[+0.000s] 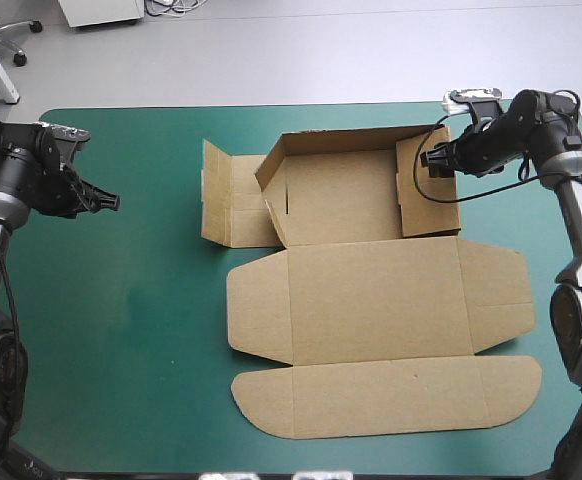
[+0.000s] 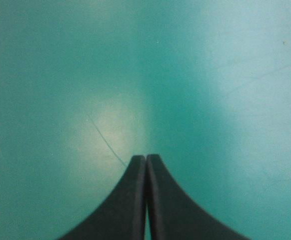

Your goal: Fold the box

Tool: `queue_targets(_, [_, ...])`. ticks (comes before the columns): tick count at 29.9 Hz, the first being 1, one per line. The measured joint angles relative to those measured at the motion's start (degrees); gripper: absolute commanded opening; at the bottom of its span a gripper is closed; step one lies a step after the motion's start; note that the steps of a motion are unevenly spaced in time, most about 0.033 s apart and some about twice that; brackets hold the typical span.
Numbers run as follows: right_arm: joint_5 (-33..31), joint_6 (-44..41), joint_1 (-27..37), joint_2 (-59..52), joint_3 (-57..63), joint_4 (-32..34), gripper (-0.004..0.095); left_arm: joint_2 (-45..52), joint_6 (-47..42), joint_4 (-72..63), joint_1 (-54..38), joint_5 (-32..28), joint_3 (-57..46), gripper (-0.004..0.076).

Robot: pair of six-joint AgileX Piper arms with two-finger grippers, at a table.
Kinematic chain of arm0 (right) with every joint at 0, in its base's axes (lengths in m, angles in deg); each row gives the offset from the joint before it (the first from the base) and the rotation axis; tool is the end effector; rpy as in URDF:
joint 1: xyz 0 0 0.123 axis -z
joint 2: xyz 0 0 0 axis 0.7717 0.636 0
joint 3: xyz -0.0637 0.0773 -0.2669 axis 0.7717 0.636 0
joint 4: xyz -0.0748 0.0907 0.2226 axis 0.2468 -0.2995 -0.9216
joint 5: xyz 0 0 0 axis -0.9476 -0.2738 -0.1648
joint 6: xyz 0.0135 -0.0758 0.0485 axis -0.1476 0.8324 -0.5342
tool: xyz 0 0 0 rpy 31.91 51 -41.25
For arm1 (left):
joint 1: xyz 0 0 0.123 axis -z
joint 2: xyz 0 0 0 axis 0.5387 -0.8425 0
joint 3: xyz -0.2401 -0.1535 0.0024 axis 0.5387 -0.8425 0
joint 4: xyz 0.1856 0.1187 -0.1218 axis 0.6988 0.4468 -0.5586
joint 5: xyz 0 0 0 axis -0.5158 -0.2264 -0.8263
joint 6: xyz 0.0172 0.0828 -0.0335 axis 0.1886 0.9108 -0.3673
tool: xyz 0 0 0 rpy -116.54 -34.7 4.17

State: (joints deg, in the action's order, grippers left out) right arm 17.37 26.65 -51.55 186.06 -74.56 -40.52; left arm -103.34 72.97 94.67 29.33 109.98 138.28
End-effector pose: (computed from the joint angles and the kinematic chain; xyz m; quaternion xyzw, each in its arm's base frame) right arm 0.4237 0.0288 0.3301 -0.0990 0.9512 0.0978 0.2754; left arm 0.3524 0.0344 0.3435 0.0548 0.9751 0.1018 0.1891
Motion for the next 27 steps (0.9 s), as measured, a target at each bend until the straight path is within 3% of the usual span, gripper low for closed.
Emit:
queue_targets(10, [-9.5,-0.1,0.0,-7.9,-2.2,0.2,0.0566,0.0,0.7,-0.3,0.0,0.3,0.0,-0.0014])
queue_targets(15, [-10.7,-1.2,-1.7,-15.9,-0.3,1.0,0.0525,0.0,0.8,-0.5,0.0,0.3,0.0,-0.0014])
queue_targets(23, [-10.2,-11.6,-17.0,-20.2,0.4,21.7,0.0545,0.0,0.9,-2.5,0.0,-0.1,0.0,-0.0014])
queue_targets(27, [-4.9,-14.7,-18.0,-18.5,0.4,25.7,0.0709,0.0,0.9,-2.6,0.0,-0.2,0.0,-0.0014])
